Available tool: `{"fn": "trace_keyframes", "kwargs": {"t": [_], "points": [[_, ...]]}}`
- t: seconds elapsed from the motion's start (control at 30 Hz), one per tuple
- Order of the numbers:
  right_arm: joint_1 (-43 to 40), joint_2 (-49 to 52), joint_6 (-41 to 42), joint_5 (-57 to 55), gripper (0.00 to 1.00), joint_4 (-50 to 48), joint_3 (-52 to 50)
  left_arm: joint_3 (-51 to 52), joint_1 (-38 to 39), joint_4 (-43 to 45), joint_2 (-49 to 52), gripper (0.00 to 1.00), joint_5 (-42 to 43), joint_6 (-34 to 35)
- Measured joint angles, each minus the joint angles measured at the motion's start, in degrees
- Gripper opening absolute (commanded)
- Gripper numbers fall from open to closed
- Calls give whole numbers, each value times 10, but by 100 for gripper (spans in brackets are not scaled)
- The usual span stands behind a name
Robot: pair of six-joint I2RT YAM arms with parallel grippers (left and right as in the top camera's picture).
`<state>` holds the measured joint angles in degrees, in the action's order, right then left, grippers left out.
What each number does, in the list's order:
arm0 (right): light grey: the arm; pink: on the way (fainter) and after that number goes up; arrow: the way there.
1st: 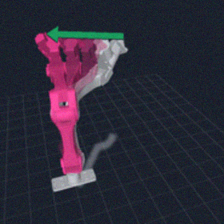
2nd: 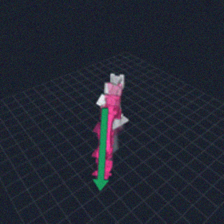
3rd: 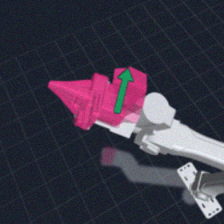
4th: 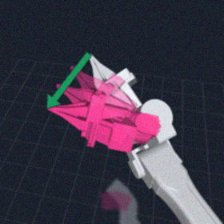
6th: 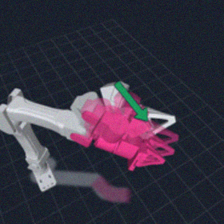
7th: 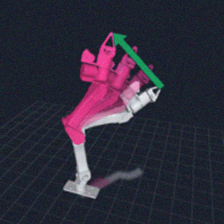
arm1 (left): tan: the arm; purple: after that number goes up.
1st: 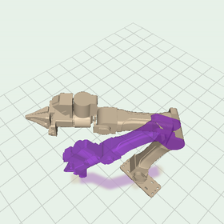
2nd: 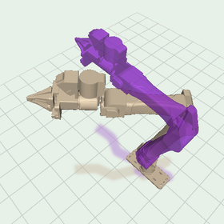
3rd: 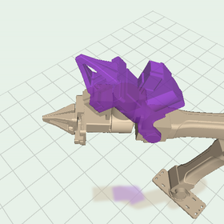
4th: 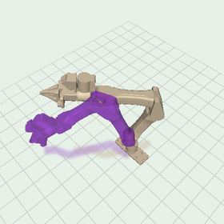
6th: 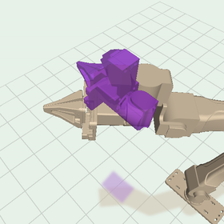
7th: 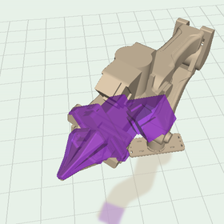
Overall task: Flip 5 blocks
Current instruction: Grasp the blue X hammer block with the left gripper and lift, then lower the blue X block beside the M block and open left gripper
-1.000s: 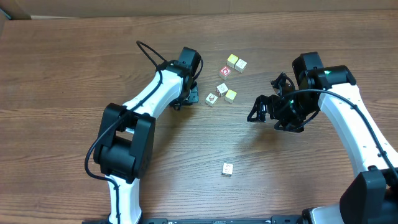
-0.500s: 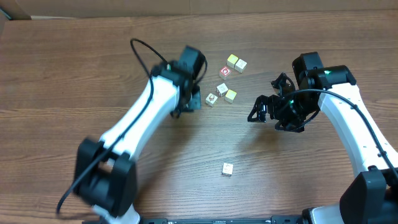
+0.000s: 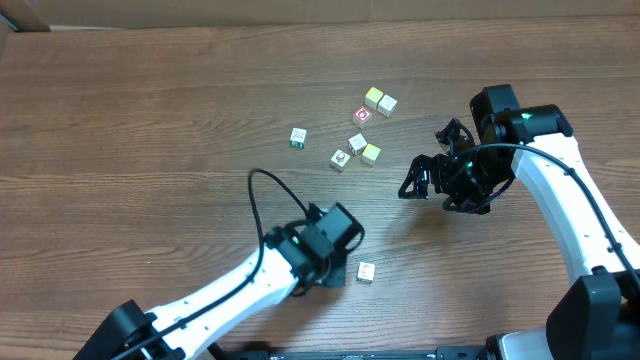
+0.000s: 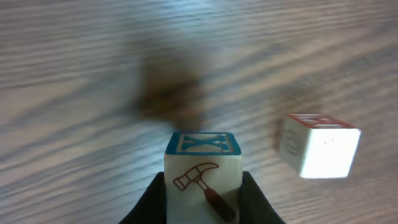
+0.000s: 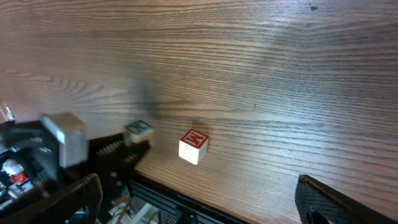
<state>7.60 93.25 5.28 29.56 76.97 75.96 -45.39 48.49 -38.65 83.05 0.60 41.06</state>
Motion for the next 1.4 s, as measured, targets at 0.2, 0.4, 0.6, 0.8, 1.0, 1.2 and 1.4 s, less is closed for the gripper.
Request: {"fn": "trace_keyframes", "kwargs": {"t": [0.2,0.4,0.6,0.8,1.0,1.2,1.4], "points": [[0,0,-2,0,100,7,0,30,24,76,0,8,14,15],[0,0,-2,0,100,13,0,31,24,117,36,6,22,21],[0,0,-2,0,100,17,0,27,24,128,57,6,33,21],[0,0,-2,0,100,17,0,27,24,130,58,6,35,21],[0,0,-4,0,100,17,0,25,24,118,57,5,35,29],[0,0,-4,0,100,17,0,24,24,97,54,5,36,41],[0,0,-4,0,100,16,0,23,24,93,53,17,37,45]]}}
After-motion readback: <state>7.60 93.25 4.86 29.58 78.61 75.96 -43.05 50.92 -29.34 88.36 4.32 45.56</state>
